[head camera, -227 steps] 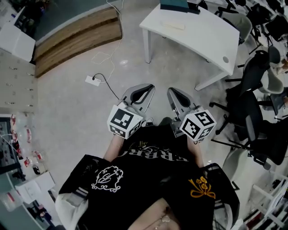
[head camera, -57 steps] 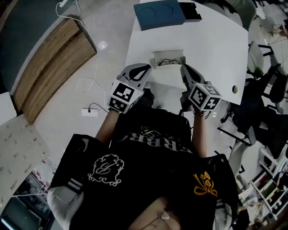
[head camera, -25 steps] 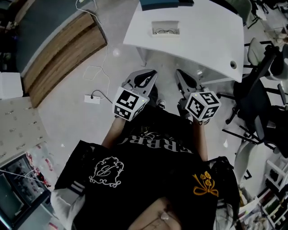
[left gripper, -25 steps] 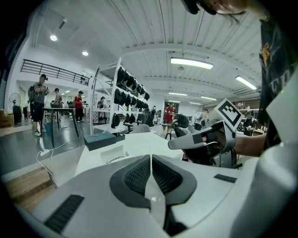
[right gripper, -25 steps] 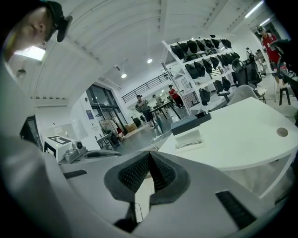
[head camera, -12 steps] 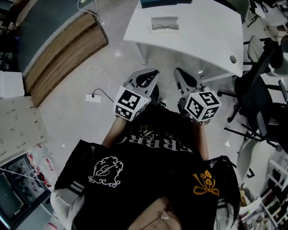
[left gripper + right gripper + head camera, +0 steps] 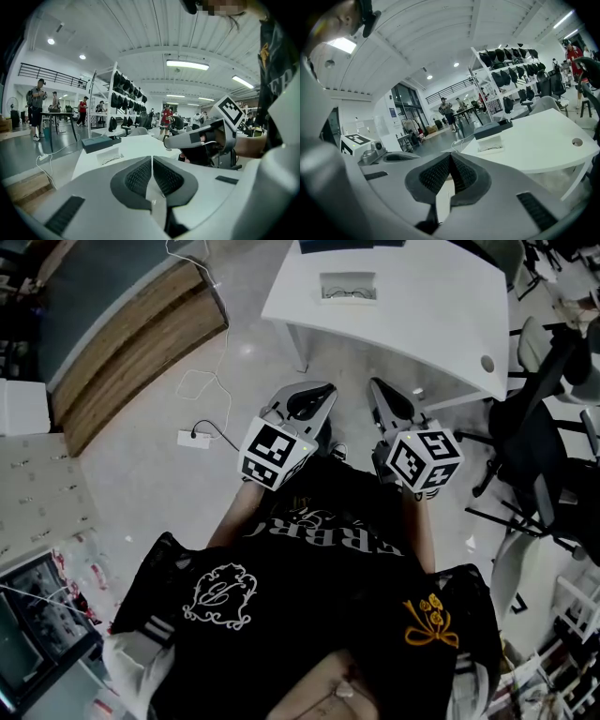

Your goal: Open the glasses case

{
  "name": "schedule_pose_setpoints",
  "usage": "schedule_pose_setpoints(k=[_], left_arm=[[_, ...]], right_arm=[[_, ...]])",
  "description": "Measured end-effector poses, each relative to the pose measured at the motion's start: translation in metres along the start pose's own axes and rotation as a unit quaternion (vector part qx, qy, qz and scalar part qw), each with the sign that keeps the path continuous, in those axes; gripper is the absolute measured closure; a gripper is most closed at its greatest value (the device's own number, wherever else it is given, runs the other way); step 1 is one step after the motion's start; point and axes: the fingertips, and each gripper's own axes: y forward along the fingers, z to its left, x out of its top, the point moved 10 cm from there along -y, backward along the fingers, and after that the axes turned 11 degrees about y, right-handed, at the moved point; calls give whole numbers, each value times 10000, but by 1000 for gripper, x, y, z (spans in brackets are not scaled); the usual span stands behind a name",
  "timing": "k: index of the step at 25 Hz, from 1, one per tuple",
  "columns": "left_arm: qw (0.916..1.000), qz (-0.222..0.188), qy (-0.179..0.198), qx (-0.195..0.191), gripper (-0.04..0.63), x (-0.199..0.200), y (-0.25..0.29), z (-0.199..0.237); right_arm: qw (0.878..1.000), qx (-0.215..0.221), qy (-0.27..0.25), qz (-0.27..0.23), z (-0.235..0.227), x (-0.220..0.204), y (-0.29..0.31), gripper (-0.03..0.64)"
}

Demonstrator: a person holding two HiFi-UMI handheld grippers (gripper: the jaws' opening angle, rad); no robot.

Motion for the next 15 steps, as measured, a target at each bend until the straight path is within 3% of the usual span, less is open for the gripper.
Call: schedule_pose_setpoints(k=[15], left_arm=[[9999,4,13,107,569,1,-9,-6]], right_arm=[[9998,-11,-174,52,5,-2,-2,604]])
